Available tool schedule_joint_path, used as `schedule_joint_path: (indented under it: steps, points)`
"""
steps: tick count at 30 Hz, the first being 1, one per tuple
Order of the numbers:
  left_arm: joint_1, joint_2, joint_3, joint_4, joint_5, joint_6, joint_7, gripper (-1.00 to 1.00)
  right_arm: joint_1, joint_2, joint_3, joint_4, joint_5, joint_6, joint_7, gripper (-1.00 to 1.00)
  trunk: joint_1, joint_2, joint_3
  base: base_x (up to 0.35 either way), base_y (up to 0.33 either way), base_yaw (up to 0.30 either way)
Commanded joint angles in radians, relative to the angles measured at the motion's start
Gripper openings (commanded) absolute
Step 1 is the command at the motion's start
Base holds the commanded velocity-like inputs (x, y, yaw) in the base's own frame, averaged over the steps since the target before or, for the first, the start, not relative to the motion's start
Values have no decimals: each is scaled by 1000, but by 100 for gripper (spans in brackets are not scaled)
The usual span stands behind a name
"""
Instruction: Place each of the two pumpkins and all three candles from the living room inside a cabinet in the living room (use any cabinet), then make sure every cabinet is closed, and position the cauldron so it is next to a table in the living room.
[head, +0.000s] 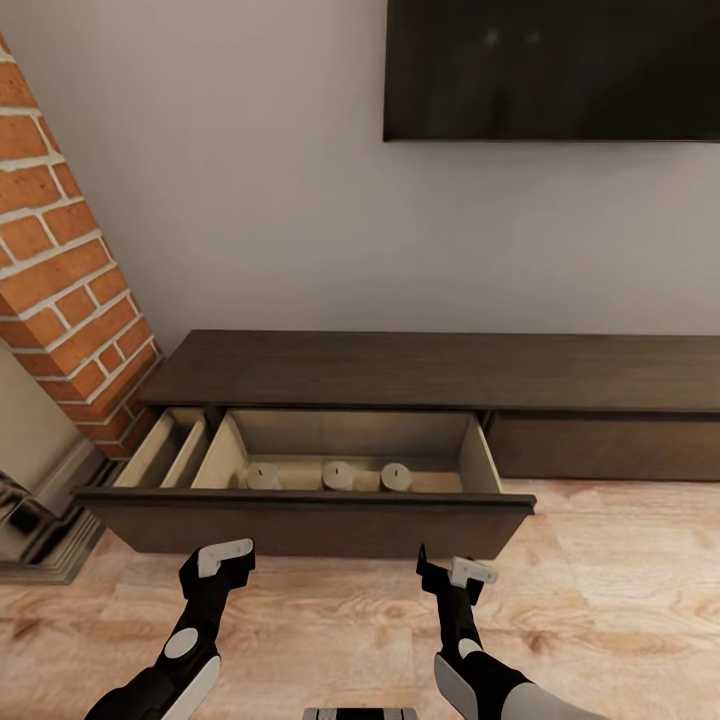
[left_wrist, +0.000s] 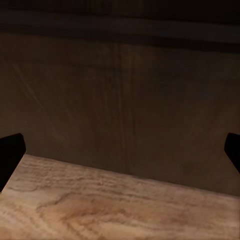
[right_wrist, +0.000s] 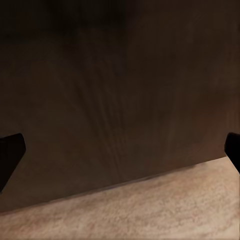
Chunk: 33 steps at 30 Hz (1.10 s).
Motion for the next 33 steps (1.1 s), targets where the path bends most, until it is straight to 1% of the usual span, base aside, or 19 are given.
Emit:
schedule_joint_path:
  steps: [1, 16, 31, 33]
  points:
    - [-1, 1, -5, -2, 11, -7, 6, 100, -1, 0, 9, 0, -2, -2, -9, 100, 4, -8, -4, 4, 0, 0]
    - [-1, 1, -5, -4, 10, -7, 8, 100, -1, 0, 9, 0, -2, -2, -8, 100, 61, -113, -51, 0, 0, 0]
    - [-1, 1, -4, -2, 11, -6, 7, 100, -1, 0, 9, 0, -2, -2, -8, 100, 68, -116, -109, 0, 0, 0]
    - [-1, 1, -4, -2, 11, -6, 7, 100, -1, 0, 9, 0, -2, -2, -8, 100, 68, -116, -109, 0, 0, 0]
